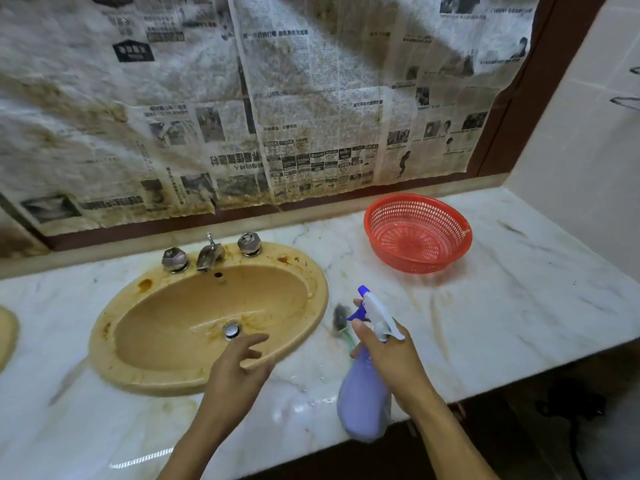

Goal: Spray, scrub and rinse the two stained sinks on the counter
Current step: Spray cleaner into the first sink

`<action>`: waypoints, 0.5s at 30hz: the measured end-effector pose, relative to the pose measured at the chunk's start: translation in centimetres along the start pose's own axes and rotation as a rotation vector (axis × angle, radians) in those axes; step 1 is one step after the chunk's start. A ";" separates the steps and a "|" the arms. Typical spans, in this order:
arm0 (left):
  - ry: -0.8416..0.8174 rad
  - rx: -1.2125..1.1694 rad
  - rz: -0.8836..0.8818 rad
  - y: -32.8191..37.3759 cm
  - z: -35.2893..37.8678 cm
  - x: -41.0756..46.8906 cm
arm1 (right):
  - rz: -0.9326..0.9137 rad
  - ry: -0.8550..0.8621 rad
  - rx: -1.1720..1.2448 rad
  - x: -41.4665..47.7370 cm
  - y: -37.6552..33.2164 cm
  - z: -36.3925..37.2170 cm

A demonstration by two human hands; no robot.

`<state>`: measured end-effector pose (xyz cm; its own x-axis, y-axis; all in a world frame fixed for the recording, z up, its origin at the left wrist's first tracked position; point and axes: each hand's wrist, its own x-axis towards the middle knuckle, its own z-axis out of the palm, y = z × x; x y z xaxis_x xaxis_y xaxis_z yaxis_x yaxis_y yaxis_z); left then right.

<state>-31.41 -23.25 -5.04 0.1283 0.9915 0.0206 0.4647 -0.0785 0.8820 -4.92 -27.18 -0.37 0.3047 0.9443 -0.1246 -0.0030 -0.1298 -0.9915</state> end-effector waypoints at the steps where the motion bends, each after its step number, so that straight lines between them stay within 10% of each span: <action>1: -0.023 -0.049 -0.037 -0.5 -0.5 -0.9 | 0.011 -0.001 0.007 -0.5 -0.1 1.3; 15: -0.208 -0.187 -0.206 -9.0 -11.2 -7.2 | -0.076 0.011 -0.021 -6.0 -1.1 19.5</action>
<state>-46.32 -28.54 -7.82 0.2331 0.9408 -0.2460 0.3333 0.1604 0.9291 -25.33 -26.78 0.71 0.3135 0.9484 -0.0485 0.0405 -0.0644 -0.9971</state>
